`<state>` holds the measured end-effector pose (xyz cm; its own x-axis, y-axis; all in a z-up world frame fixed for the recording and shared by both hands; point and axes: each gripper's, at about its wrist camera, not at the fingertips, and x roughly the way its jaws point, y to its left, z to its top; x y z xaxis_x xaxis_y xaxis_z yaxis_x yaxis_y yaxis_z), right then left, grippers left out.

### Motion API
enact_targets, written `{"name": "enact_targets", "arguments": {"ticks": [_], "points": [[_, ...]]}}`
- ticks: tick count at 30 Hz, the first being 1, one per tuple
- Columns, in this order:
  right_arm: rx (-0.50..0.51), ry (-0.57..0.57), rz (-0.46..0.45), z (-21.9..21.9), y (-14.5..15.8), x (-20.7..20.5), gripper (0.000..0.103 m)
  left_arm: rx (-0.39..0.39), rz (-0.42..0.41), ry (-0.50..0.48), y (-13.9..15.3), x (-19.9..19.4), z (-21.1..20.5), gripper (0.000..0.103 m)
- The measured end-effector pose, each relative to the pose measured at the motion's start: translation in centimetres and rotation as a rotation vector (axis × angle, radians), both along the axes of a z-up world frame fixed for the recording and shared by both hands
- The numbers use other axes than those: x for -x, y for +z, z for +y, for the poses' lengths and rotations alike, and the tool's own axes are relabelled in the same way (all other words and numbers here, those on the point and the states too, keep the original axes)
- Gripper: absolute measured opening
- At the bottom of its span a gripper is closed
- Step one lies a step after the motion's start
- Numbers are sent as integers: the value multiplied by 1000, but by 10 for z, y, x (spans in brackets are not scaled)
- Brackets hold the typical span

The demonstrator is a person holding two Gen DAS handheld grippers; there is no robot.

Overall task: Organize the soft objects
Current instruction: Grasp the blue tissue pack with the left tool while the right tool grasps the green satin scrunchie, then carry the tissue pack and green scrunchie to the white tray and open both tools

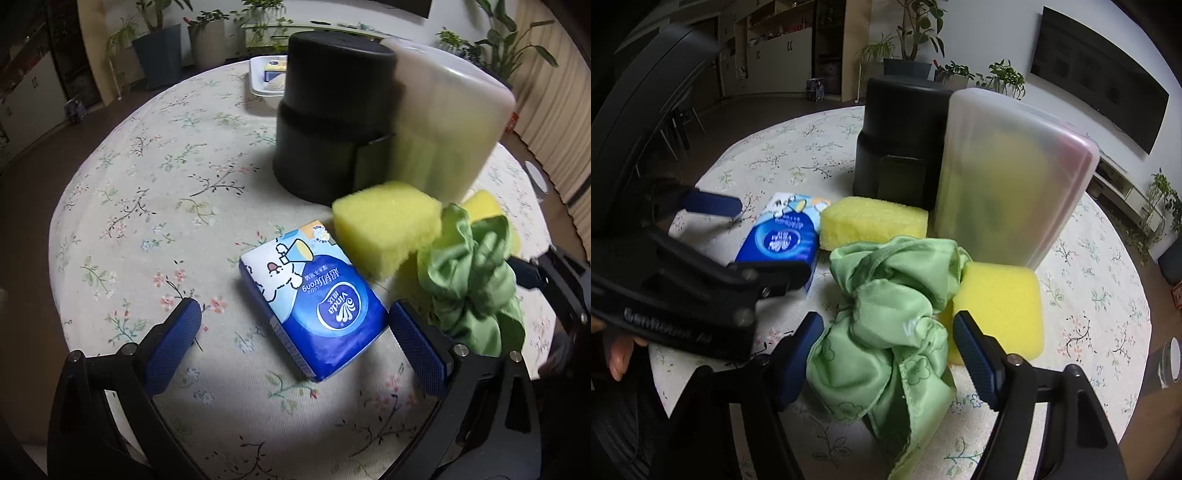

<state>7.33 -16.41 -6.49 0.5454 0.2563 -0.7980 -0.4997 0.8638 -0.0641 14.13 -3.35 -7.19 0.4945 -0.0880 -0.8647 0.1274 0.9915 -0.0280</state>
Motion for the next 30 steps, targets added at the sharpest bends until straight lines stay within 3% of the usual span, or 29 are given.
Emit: {"name": "enact_targets", "arguments": {"ticks": [4,11,14,15,16,19,23,30], "points": [[-3,10,25,2,-4,1,59,0,-2,20,-2,2,-1,103],[-39,3,37,-2,-6,3,51,77,-12,49,-4,4,7,102],[-44,3,35,-4,-5,6,48,105,-15,31,-4,5,6,91],[-45,4,35,-5,-6,8,48,112,-19,21,-3,6,5,79],[-47,4,36,-5,-6,9,46,125,-25,9,-3,6,3,60],[-54,3,34,-7,-5,11,37,118,-35,-9,0,7,-4,25],[-56,3,34,-8,-3,14,28,140,-33,-21,-3,9,-4,22],[-85,0,41,-13,2,24,25,157,-70,-4,5,24,9,21]]}}
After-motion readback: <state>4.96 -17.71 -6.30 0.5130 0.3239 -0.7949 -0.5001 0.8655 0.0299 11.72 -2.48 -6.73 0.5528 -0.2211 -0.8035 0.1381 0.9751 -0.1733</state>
